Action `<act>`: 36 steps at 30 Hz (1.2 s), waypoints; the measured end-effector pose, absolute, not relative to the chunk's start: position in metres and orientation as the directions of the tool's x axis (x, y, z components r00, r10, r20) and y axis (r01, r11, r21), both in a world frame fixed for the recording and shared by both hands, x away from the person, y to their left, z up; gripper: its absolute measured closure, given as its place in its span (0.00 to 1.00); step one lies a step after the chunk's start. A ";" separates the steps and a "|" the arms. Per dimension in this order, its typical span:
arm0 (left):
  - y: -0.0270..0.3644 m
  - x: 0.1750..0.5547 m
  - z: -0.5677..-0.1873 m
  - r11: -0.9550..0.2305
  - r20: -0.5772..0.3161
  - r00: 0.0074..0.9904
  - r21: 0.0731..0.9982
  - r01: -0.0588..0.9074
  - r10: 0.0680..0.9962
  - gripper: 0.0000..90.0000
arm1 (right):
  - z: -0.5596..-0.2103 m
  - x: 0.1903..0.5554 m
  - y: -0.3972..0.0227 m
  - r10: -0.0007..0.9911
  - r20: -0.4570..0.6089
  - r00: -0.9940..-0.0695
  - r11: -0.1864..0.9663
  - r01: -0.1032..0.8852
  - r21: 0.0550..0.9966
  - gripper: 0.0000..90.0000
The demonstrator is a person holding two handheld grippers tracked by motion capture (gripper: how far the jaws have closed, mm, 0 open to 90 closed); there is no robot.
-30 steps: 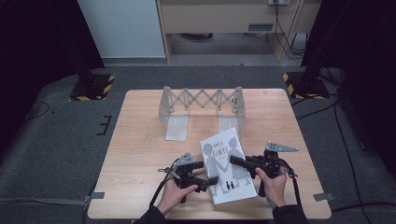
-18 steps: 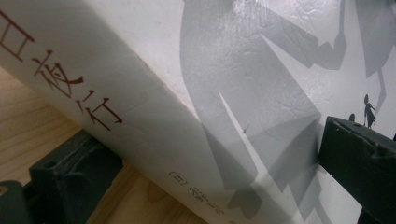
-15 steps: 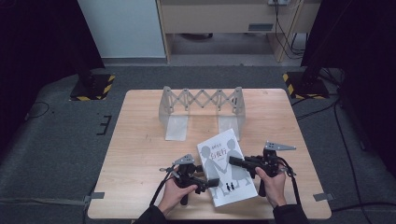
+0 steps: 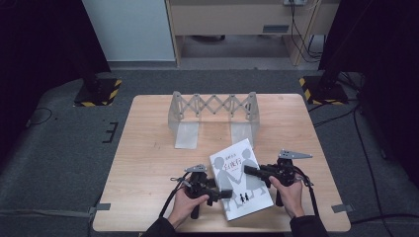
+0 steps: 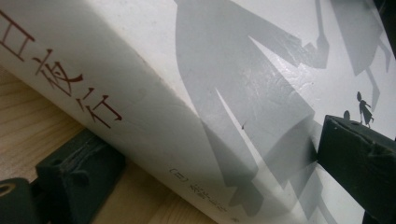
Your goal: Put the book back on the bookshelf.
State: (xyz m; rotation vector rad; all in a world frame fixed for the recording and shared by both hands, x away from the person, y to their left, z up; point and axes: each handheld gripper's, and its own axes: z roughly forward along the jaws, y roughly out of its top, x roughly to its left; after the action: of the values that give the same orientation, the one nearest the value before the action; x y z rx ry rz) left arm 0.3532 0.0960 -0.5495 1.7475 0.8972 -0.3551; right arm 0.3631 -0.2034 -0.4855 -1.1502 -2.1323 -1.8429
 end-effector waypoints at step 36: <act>0.098 0.353 -0.551 -0.107 -0.636 0.645 0.672 0.733 0.423 0.14 | -0.502 0.364 -0.210 0.668 0.396 -0.630 0.138 0.628 0.766 0.55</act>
State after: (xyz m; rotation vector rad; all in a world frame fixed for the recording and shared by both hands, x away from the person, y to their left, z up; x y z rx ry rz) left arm 0.3527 0.0978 -0.5506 1.7363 0.9416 -0.3422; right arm 0.3644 -0.2100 -0.5023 -1.3672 -2.4003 -1.5798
